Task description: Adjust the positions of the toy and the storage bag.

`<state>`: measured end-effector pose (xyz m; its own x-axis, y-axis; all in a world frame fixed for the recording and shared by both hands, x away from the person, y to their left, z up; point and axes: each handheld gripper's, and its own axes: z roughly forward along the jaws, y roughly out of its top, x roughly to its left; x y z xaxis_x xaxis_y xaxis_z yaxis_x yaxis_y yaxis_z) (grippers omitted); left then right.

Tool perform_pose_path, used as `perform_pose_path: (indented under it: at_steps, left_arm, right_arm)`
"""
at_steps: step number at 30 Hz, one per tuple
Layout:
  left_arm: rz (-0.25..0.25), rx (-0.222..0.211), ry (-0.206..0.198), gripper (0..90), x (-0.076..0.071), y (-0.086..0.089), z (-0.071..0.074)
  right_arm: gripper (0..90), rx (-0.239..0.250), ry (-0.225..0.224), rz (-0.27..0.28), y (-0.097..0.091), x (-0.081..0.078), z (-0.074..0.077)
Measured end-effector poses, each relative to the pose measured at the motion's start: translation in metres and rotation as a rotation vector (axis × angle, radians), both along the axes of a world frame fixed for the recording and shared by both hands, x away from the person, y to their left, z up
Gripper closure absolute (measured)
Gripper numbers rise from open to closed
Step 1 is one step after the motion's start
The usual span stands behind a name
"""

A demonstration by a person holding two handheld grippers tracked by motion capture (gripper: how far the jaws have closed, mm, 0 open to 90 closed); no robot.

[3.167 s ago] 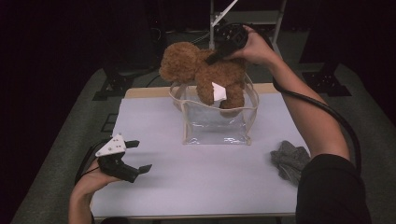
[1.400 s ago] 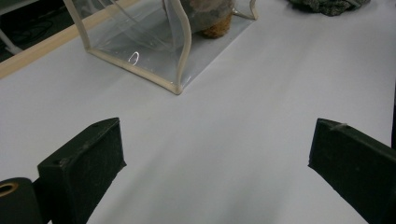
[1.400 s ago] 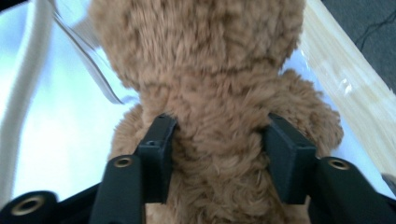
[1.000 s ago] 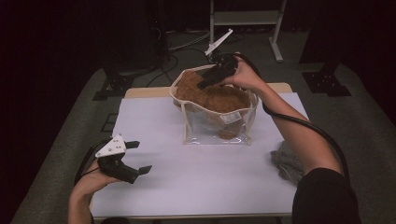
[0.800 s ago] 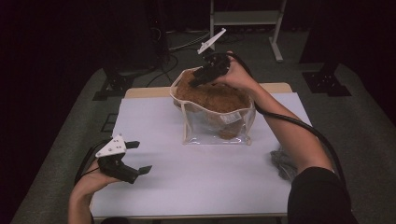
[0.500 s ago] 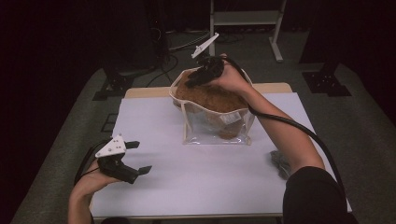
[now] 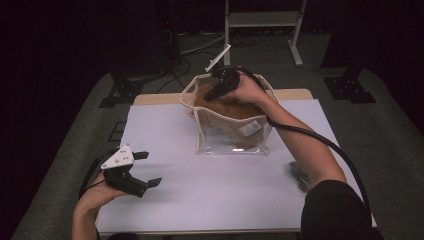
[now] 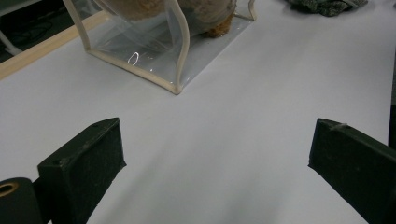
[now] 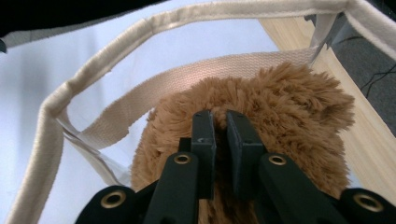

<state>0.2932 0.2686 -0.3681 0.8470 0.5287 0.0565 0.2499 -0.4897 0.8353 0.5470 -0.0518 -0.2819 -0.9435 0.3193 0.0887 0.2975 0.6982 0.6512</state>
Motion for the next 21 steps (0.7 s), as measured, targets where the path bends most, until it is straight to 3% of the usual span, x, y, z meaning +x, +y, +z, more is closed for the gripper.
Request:
perform_pose_path:
  at_steps: [9, 13, 18, 21]
  left_arm:
    - [0.000, -0.005, -0.007, 2.5, -0.001, -0.003, 0.002]
    - [-0.006, -0.002, -0.009, 2.5, -0.001, -0.004, 0.003]
    - [-0.009, -0.008, -0.012, 2.5, 0.001, -0.005, 0.004]
    - [-0.013, -0.005, -0.008, 2.5, 0.002, -0.006, 0.003]
  right_arm:
    - [64.9, 0.064, -0.020, -0.006, -0.009, -0.009, 0.019]
    - [56.9, 0.086, -0.009, -0.010, -0.025, -0.015, 0.031]
    - [53.3, 0.096, -0.001, -0.024, -0.042, -0.022, 0.034]
    - [51.2, 0.115, 0.002, -0.037, -0.061, -0.030, 0.036]
